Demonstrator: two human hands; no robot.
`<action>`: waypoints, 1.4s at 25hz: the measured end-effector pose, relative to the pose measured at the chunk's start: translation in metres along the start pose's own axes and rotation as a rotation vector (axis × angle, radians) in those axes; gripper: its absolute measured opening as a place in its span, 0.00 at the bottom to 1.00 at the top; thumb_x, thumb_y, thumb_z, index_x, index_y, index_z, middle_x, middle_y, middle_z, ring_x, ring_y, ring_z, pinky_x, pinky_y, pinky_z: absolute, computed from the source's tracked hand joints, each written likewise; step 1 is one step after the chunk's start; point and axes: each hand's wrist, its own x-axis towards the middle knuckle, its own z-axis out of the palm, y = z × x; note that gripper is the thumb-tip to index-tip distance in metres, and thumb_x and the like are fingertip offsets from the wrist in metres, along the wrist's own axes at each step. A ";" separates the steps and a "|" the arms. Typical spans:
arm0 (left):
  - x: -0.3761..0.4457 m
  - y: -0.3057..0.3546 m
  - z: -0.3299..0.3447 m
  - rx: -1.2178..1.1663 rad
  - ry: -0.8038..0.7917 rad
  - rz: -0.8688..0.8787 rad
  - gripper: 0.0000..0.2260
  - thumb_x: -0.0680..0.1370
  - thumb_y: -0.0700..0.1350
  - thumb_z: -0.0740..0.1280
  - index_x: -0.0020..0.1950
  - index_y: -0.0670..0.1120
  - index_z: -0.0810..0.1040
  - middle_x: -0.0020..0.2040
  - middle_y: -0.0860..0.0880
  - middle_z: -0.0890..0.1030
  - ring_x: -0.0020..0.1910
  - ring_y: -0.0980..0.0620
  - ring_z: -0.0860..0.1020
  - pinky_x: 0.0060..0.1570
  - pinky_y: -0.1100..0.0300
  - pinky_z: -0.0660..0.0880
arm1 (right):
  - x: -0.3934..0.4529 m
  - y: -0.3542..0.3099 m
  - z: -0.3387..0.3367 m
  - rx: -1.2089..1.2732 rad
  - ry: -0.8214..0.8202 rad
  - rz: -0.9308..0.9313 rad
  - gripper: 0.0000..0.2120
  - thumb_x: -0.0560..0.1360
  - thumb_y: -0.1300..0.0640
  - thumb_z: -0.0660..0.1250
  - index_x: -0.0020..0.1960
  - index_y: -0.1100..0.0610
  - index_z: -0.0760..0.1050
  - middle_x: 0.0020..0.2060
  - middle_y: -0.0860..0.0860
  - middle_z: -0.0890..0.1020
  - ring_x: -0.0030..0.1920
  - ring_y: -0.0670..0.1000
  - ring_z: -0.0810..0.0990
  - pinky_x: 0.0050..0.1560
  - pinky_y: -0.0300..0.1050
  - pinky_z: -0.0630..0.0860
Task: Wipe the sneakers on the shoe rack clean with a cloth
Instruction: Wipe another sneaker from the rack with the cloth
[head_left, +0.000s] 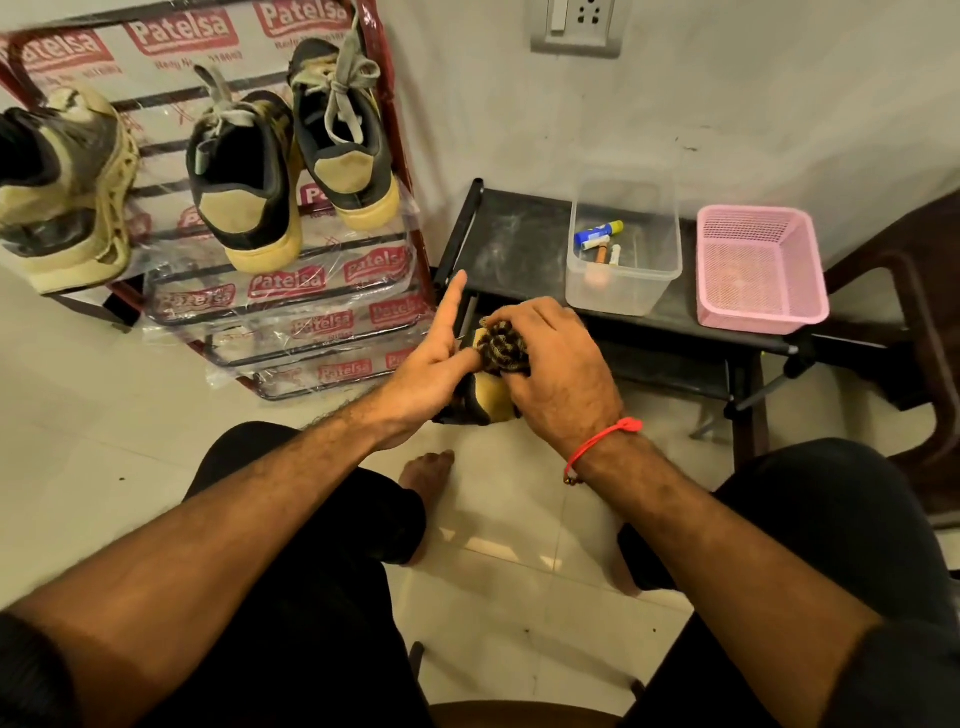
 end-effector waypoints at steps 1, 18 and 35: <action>0.000 0.001 0.001 0.036 -0.018 0.051 0.40 0.80 0.38 0.64 0.80 0.67 0.46 0.41 0.42 0.74 0.35 0.51 0.73 0.38 0.59 0.75 | 0.005 0.003 0.000 0.023 0.026 0.011 0.20 0.69 0.62 0.74 0.61 0.56 0.78 0.56 0.54 0.79 0.57 0.56 0.77 0.61 0.54 0.75; -0.002 0.003 0.000 0.033 0.016 0.090 0.45 0.82 0.32 0.62 0.80 0.64 0.36 0.31 0.52 0.73 0.30 0.53 0.71 0.34 0.57 0.75 | 0.012 0.009 0.000 0.028 -0.111 -0.020 0.19 0.71 0.58 0.75 0.61 0.57 0.78 0.56 0.54 0.80 0.58 0.53 0.78 0.62 0.50 0.76; -0.001 0.004 -0.005 0.204 -0.082 0.248 0.42 0.81 0.38 0.65 0.82 0.64 0.43 0.69 0.27 0.70 0.58 0.34 0.79 0.58 0.37 0.79 | 0.014 0.024 -0.020 0.203 0.053 0.038 0.14 0.72 0.62 0.74 0.56 0.55 0.79 0.52 0.49 0.79 0.54 0.44 0.77 0.58 0.29 0.72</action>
